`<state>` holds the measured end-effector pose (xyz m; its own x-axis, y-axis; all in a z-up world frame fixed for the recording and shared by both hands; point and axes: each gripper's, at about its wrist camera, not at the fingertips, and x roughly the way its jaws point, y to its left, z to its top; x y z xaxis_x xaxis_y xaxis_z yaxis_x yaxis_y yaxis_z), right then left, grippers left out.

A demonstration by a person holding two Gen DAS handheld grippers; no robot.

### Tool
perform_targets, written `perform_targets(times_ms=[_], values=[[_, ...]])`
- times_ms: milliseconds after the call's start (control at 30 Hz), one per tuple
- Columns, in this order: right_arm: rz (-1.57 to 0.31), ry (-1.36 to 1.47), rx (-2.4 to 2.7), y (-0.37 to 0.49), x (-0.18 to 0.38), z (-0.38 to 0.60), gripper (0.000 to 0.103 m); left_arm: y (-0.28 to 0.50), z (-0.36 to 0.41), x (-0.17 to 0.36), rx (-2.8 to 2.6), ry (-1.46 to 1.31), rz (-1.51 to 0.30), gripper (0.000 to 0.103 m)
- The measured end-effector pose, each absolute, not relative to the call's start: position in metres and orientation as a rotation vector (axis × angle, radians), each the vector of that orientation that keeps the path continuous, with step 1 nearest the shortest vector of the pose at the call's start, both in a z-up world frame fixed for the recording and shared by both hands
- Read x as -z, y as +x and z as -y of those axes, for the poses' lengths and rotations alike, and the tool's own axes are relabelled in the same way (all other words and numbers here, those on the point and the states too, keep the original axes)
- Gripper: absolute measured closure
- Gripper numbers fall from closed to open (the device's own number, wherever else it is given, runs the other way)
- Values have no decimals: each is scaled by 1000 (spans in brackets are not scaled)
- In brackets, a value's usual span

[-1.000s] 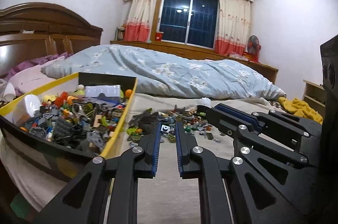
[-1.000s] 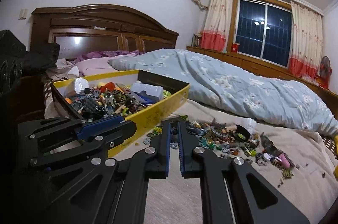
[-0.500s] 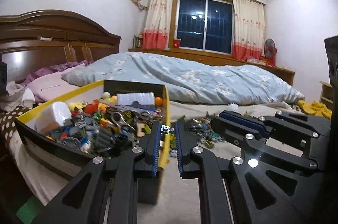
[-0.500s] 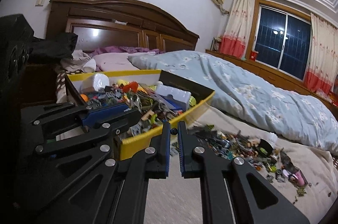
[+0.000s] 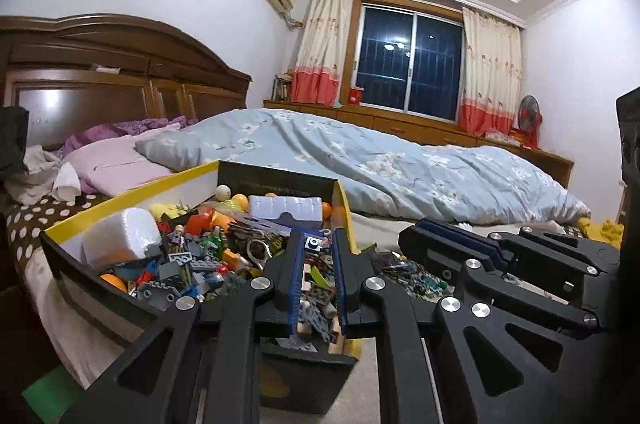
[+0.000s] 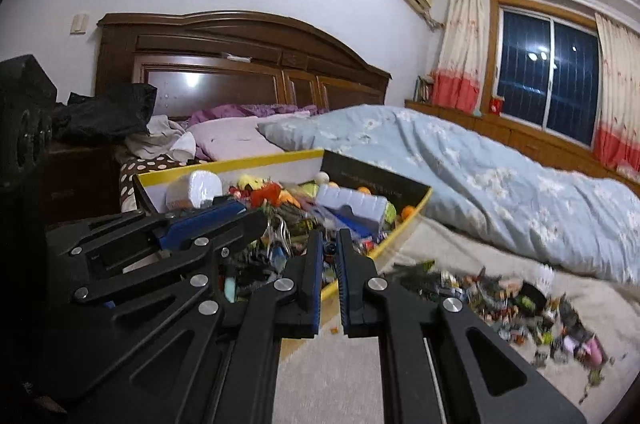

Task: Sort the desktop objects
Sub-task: 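Lower both tools into the box and open them to drop the pieces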

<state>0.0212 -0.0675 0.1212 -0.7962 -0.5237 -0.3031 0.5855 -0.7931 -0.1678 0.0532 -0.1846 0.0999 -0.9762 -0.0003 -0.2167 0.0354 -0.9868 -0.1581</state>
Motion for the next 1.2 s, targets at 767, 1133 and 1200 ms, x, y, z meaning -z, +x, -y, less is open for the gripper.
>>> perform_targets(times_ms=[767, 1133, 1200], values=[[-270, 511, 2321, -43, -85, 113, 95, 11, 220, -68, 2903, 537, -264, 88], [-259, 596, 2274, -56, -59, 120, 95, 7, 218, -53, 2850, 576, -143, 85], [-250, 583, 2290, -55, -59, 120, 95, 7, 218, -54, 2839, 570, -131, 82]])
